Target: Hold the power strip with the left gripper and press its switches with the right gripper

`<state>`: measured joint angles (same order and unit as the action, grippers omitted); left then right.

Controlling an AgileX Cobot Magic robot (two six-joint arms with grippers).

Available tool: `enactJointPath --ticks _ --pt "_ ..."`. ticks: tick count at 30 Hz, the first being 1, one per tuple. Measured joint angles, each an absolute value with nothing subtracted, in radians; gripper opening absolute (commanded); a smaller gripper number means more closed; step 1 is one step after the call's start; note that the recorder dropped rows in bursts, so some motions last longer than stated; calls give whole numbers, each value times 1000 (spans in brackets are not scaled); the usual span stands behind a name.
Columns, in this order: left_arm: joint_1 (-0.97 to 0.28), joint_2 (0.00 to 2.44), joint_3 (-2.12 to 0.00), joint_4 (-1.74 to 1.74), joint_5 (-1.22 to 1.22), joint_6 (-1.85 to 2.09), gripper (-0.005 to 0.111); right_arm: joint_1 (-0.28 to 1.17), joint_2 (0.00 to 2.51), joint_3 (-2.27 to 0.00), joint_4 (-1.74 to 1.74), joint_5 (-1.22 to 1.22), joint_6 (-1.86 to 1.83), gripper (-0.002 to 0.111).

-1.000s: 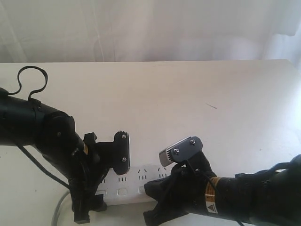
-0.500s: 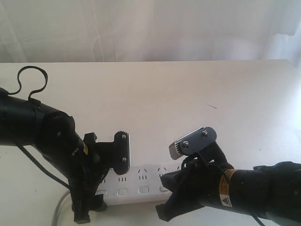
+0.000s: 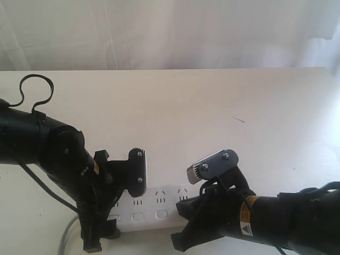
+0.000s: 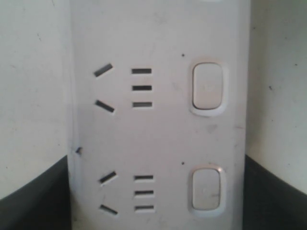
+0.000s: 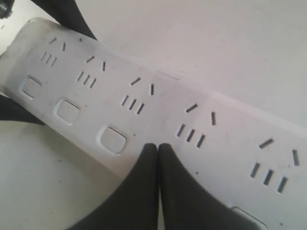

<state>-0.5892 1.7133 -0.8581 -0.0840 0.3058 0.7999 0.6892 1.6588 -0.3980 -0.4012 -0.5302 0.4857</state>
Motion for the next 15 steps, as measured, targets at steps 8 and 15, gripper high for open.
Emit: enactJointPath --ticks 8,15 --pt "-589 1713 -858 -84 306 800 0 689 1691 -400 -405 -566 481 0" --pt "-589 1713 -858 -84 306 798 0 689 1691 -402 -405 -554 460 0"
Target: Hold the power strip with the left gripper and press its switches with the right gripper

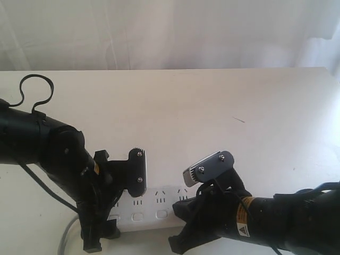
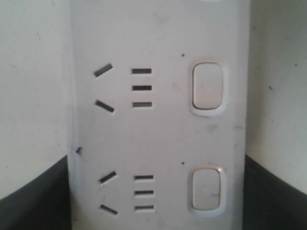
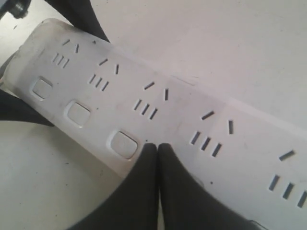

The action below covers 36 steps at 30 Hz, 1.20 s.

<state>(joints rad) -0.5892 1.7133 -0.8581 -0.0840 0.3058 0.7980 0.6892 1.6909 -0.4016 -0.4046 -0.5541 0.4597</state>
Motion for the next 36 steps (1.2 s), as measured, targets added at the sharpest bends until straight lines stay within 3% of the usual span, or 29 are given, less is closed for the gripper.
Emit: enactJointPath --ticks 19,28,36 --pt "-589 1713 -858 -84 306 798 0 697 1555 -262 -207 -719 329 0" --pt "-589 1713 -858 -84 309 798 0 697 1400 -247 -60 -509 211 0" --pt "-589 1713 -858 -84 322 796 0 697 1398 -247 -48 -479 197 0"
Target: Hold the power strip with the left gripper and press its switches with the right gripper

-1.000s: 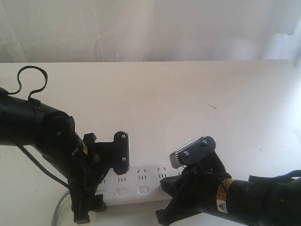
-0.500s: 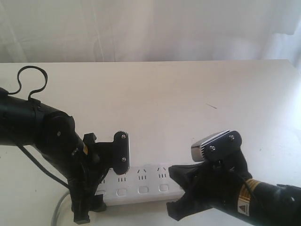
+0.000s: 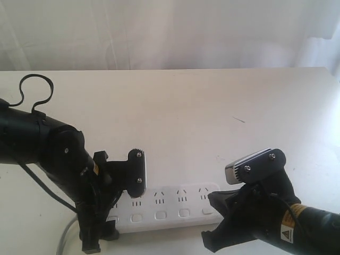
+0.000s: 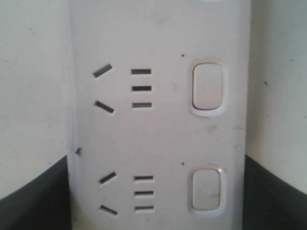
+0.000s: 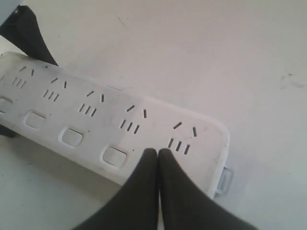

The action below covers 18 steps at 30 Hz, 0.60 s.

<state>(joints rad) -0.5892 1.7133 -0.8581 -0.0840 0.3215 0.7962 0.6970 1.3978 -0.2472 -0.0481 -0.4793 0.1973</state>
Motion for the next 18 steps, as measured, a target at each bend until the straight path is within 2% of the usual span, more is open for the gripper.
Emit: enactJointPath --ticks 13,18 --pt "-589 1713 -858 -84 339 796 0 697 1402 -247 -46 -477 198 0" --pt "-589 1713 -858 -84 350 796 0 697 1479 -247 -51 -490 202 0"
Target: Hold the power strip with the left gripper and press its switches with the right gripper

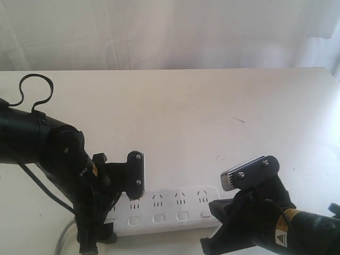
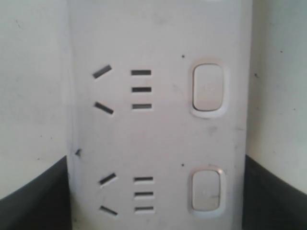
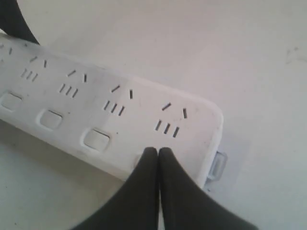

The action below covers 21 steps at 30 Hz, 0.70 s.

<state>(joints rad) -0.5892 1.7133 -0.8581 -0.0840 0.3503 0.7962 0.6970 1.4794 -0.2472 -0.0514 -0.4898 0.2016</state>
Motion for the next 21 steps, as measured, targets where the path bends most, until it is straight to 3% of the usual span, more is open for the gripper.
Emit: enactJointPath --ticks 10,21 --pt "-589 1713 -858 -86 364 793 0 697 1620 -249 -140 -695 311 0" --pt "-589 1713 -858 -86 368 793 0 697 1644 -251 -143 -702 313 0"
